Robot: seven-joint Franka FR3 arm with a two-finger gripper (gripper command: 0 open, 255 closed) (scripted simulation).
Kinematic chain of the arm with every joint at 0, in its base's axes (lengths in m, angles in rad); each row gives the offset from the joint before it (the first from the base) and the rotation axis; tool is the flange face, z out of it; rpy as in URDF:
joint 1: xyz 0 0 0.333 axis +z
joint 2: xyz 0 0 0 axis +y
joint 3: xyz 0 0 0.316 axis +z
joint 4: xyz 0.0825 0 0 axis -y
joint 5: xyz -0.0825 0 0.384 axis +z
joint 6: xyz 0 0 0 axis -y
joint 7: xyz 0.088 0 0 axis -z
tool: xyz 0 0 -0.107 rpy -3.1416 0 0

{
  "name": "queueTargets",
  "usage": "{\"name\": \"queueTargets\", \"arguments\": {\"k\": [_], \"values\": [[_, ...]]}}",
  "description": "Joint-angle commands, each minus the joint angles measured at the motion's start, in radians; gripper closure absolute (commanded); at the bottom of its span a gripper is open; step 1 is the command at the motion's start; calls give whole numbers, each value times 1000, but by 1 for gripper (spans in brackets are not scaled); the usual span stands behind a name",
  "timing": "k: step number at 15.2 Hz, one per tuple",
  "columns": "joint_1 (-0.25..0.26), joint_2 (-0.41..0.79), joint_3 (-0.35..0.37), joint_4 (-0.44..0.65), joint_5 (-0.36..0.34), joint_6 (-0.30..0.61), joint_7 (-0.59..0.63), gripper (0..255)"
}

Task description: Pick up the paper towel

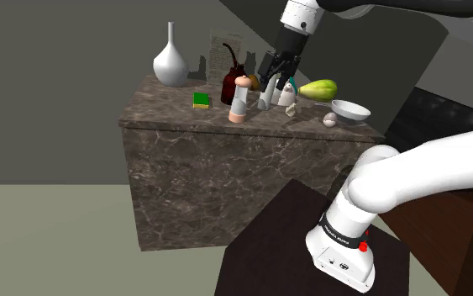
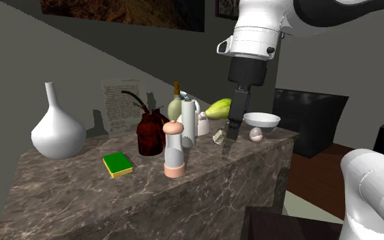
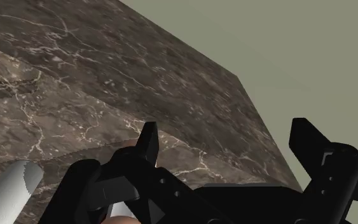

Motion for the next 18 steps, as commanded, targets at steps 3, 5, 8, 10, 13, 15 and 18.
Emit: {"name": "queueTargets", "arguments": {"k": [3,5,8,10,13,15,18], "values": [[-6,27,-47,15,-30,4,-75,0],[-11,59,-93,37,-58,9,-149,0],[-16,119,-160,81,-95,17,-258,0],[-18,166,-203,119,-115,23,-331,0],[-16,244,-265,186,-136,31,-440,0],[-14,302,-305,238,-144,34,-513,0],[-10,398,-363,329,-143,36,-624,0]]}}
